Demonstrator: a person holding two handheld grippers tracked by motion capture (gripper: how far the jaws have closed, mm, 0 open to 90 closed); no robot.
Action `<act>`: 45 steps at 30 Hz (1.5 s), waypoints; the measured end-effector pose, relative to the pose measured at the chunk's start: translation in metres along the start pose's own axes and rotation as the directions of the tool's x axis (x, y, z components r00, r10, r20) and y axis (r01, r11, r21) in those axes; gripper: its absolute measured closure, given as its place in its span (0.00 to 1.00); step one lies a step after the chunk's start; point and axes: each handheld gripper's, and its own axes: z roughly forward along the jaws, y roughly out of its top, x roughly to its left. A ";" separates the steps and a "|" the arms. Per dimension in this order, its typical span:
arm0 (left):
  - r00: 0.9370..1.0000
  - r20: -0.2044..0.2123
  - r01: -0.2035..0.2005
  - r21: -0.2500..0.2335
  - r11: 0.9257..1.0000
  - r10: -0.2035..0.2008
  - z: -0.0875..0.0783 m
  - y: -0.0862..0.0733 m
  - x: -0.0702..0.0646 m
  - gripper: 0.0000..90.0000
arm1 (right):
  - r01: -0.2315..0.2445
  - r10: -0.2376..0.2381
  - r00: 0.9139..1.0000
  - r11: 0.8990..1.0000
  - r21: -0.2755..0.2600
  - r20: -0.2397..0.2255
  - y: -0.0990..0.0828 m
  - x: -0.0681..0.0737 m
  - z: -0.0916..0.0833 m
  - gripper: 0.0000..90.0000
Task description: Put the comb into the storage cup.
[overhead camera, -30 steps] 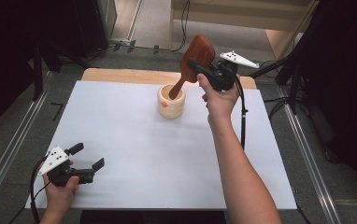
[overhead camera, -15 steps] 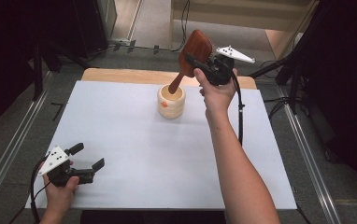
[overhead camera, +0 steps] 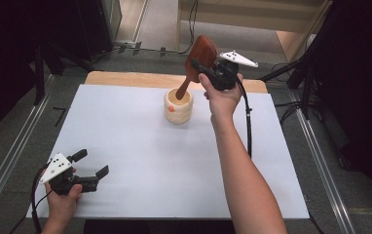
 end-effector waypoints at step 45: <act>1.000 0.001 -0.004 -0.004 1.000 0.004 0.000 0.000 0.000 0.00 | -0.228 0.225 0.973 0.972 0.061 0.056 -0.086 -0.017 0.038 0.56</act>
